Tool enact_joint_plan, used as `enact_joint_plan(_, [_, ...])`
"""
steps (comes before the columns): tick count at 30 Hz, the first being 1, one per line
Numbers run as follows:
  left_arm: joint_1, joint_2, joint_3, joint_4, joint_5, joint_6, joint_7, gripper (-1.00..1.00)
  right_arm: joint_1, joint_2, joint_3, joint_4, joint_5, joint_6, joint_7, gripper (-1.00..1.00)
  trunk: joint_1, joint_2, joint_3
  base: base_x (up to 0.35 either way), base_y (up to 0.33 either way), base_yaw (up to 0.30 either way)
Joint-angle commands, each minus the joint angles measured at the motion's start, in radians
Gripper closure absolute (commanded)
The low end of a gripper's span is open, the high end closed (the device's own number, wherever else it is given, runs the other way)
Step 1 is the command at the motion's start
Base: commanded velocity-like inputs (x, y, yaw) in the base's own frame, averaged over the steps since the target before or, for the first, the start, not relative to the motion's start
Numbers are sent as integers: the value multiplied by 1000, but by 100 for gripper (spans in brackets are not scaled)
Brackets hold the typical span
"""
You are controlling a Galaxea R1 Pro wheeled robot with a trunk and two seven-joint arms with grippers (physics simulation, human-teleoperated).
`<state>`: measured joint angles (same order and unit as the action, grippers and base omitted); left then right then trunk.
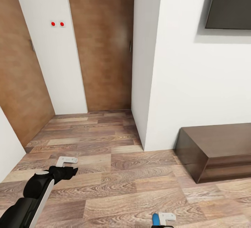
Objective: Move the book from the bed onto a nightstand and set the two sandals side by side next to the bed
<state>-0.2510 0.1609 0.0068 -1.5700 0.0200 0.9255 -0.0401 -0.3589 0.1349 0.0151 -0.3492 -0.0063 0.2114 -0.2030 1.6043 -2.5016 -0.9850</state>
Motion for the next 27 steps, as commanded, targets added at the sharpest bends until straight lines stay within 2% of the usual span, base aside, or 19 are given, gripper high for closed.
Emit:
enact_joint_plan(1, [-1, 0, 1, -1, 1, 5, -3, -100, 0, 0, 2, -2, -1, 7, -4, -100, 0, -1, -5, 0, 0, 0])
enact_joint_plan(12, [-1, 0, 1, -1, 1, 4, -3, -100, 0, 0, 2, -2, -1, 6, -4, -100, 5, -3, -48, 0, 0, 0])
enact_joint_plan(27, [-1, 0, 0, -2, 2, 2, -3, -100, 0, 0, 3, -4, 0, 5, -4, -100, 5, -3, -48, 13, 0, 0])
